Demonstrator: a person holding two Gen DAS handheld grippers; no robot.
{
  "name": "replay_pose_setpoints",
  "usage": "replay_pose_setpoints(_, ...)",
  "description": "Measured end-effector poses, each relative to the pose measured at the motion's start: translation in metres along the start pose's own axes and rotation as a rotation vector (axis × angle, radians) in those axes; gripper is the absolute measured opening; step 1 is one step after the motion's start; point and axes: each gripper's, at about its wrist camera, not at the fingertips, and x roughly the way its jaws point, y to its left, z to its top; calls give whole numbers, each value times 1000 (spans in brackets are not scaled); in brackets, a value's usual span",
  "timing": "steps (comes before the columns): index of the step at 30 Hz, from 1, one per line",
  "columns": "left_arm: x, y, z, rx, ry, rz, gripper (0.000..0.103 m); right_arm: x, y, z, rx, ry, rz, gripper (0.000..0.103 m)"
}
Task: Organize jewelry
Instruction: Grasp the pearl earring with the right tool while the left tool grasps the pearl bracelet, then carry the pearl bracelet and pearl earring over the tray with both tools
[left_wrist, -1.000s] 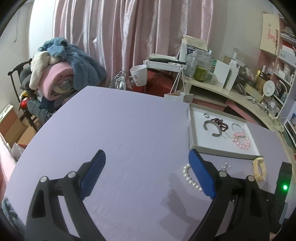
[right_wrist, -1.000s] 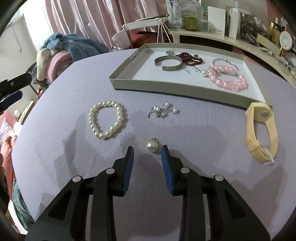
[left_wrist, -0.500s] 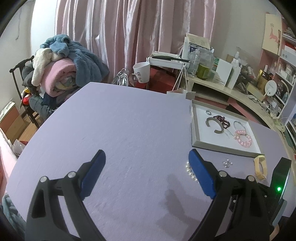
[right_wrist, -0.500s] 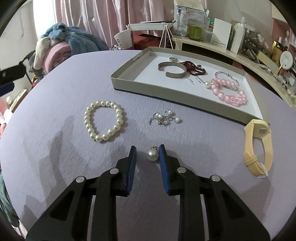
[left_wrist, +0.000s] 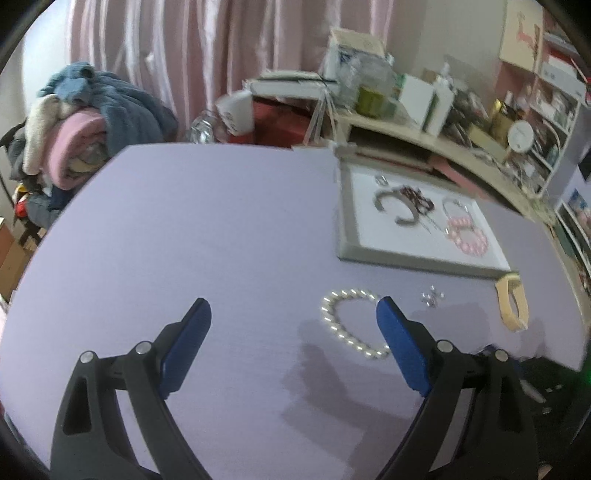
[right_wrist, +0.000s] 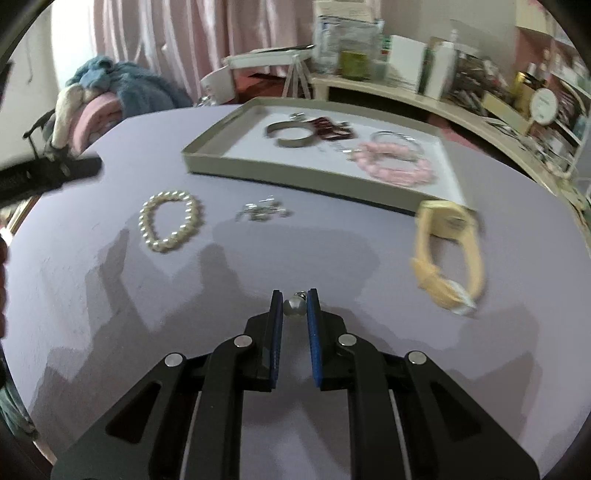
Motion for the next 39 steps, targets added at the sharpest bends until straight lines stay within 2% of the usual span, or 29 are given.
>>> replay_pose_setpoints(1,7,-5,-1,8,14,0,91,-4,-5,-1,13,-5,-7,14)
replay_pose_setpoints(3,22,-14,-3,22,43,3,79,-11,-14,-1,44,-14,-16,14)
replay_pose_setpoints(10,59,-33,-4,62,114,38,52,-21,-23,-1,80,-36,-26,14)
replay_pose_setpoints(12,67,-36,-6,71,136,41,38,-22,-24,-2,85,-36,-26,14)
replay_pose_setpoints(13,66,-37,-7,85,122,52,34,-23,-25,-2,88,-35,-27,14)
replay_pose_setpoints(15,64,-41,-11,115,114,35,11,-24,-26,-3,94,-35,-29,14)
replay_pose_setpoints(23,51,-35,-15,111,115,-13,9,-30,-22,6,90,-67,-10,14)
replay_pose_setpoints(26,33,-30,-7,99,76,-34,9,-38,-22,17,87,-105,-5,14)
replay_pose_setpoints(34,-34,-27,40,95,-80,-85,9,-64,-33,51,106,-239,-12,14)
replay_pose_setpoints(39,-53,-28,66,99,-132,-99,9,-70,-40,67,111,-287,-23,14)
